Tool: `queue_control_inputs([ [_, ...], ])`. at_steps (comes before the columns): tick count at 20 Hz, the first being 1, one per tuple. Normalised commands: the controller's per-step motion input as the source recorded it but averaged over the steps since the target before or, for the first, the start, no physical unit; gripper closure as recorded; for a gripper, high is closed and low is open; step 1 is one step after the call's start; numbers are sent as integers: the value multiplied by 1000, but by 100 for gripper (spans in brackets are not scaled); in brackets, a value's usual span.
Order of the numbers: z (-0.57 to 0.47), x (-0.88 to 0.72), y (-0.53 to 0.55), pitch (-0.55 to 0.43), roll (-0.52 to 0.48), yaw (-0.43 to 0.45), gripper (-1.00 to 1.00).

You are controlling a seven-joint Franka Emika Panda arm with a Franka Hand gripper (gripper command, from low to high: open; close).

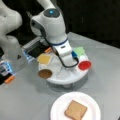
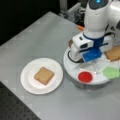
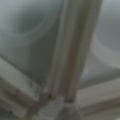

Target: Ingredient selection for cheeseburger or sandwich

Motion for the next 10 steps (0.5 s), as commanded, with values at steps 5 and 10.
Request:
queue_control_inputs([
  [5, -357, 140, -179, 220, 4, 392, -100],
  [10, -359, 145, -194, 227, 6, 283, -100],
])
